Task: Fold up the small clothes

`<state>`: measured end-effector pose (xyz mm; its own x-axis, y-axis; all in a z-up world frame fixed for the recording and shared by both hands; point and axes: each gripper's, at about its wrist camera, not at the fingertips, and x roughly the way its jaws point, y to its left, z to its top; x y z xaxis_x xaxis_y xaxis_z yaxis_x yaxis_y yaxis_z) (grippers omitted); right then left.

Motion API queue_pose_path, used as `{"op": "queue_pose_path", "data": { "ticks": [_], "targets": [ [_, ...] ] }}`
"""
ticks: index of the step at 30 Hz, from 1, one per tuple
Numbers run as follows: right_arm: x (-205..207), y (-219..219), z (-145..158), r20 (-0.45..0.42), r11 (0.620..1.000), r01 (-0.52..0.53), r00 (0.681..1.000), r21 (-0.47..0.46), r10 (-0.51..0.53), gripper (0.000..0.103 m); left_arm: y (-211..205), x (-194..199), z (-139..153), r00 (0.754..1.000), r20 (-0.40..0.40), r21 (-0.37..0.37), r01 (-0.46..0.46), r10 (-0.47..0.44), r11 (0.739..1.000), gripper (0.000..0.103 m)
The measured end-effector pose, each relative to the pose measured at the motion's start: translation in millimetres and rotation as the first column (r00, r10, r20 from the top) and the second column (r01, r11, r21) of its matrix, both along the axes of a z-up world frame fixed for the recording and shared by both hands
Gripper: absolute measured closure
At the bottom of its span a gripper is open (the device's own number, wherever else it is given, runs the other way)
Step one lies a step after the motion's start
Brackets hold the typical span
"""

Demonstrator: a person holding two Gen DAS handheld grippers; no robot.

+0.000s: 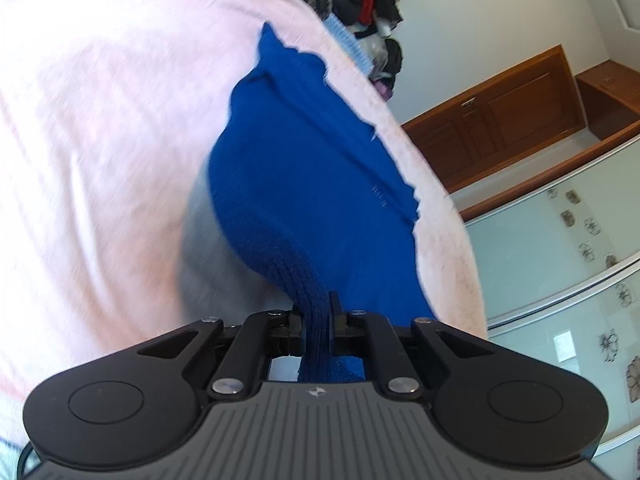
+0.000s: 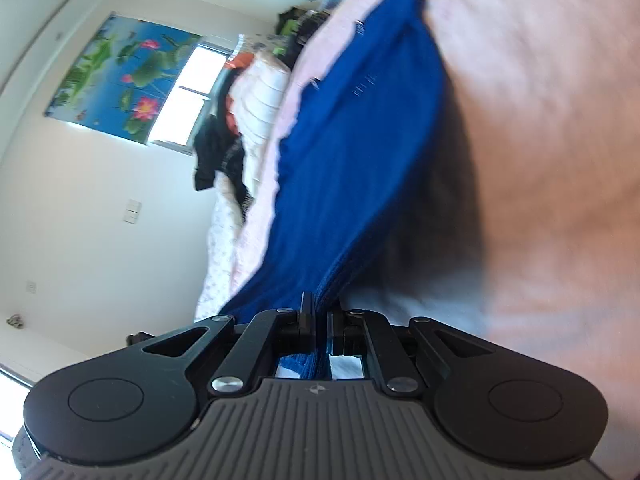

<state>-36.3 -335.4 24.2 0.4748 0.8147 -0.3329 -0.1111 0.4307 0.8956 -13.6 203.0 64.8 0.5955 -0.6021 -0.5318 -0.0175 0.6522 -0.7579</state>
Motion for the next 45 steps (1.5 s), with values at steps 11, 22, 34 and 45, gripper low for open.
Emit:
{"op": "queue_pose_path", "data": {
  "ticks": [11, 22, 34, 45],
  "targets": [
    [157, -26, 40, 0.112, 0.988, 0.077, 0.989, 0.137, -0.093, 0.093, -8, 153, 45, 0.991, 0.086, -0.097, -0.099, 0.107, 0.99, 0.094],
    [337, -39, -2, 0.008, 0.975, 0.175, 0.984, 0.135, -0.178, 0.093, -38, 337, 17, 0.986, -0.02, 0.012, -0.163, 0.163, 0.987, 0.094],
    [433, -38, -60, -0.115, 0.971, 0.224, 0.97, 0.087, -0.213, 0.091, -45, 431, -34, 0.972, -0.132, 0.06, -0.19, 0.196, 0.98, 0.093],
    [418, -53, -27, 0.042, 0.96, 0.276, 0.96, 0.042, -0.278, 0.036, -38, 403, 26, 0.945, 0.161, 0.092, -0.302, 0.285, 0.949, 0.019]
  ]
}}
